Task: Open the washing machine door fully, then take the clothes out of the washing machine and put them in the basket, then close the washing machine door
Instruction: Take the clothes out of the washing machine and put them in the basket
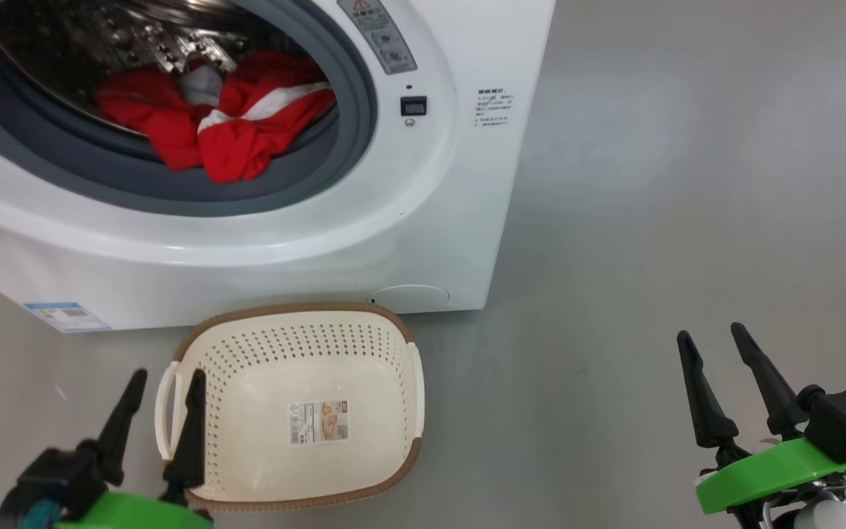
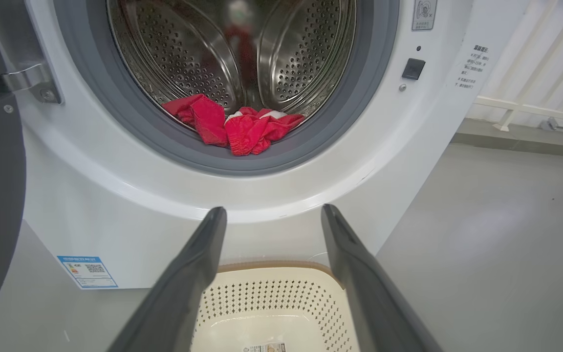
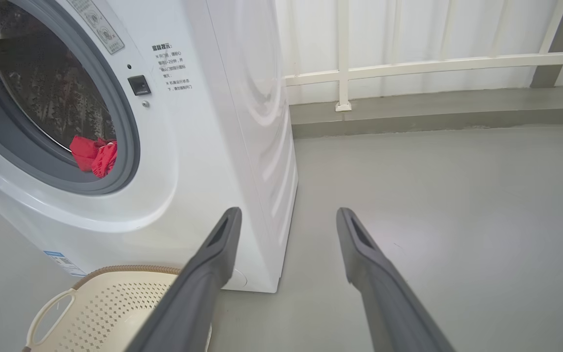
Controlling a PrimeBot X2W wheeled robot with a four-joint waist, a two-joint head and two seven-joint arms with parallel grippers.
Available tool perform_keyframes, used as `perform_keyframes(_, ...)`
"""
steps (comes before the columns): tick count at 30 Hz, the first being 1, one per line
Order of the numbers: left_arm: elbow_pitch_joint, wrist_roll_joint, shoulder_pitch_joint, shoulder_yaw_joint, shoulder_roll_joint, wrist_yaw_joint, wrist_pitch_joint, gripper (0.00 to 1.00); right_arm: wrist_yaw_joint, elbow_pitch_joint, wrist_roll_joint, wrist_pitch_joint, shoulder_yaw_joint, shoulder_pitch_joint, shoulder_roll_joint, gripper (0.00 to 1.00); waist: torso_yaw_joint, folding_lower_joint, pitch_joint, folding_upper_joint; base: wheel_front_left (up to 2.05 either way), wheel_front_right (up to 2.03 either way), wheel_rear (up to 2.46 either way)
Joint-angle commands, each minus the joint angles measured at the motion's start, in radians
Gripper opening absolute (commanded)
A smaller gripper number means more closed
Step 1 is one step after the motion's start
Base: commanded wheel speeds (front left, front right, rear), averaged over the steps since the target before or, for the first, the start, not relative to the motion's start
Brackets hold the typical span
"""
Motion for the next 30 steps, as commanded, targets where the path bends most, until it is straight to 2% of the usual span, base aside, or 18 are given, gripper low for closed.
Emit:
perform_keyframes(1,-0.008,0.012,-0.052,0.031,0.027,-0.005,-0.005,1.00,0.006,-0.025,-0.004,-0.006,0.026,-0.030,-0.009,1.00,-0.004,0.0000,0.014,0.0000,0.00,0.00,0.00)
perform_keyframes(6,0.067,0.043,-0.194,0.025,0.050,-0.005,-0.005,1.00,0.006,-0.026,-0.007,-0.006,0.039,-0.054,0.003,1.00,-0.018,0.0000,0.055,0.0000,0.00,0.00,0.00)
perform_keyframes(17,0.337,0.039,-0.498,-0.082,0.110,-0.005,-0.004,1.00,0.006,-0.023,-0.003,-0.006,0.068,-0.107,0.029,1.00,-0.066,0.0000,0.122,0.0000,0.00,0.00,0.00)
perform_keyframes(24,0.551,0.013,-0.718,-0.164,0.140,-0.005,0.057,1.00,0.006,-0.027,-0.002,-0.006,0.083,-0.136,0.046,1.00,-0.098,0.0000,0.182,0.0000,0.00,0.00,0.00)
perform_keyframes(30,0.699,0.022,-0.902,-0.189,0.156,-0.005,0.108,1.00,0.006,-0.028,-0.003,-0.006,0.091,-0.161,0.056,1.00,-0.119,0.0000,0.231,0.0000,0.00,0.00,0.00)
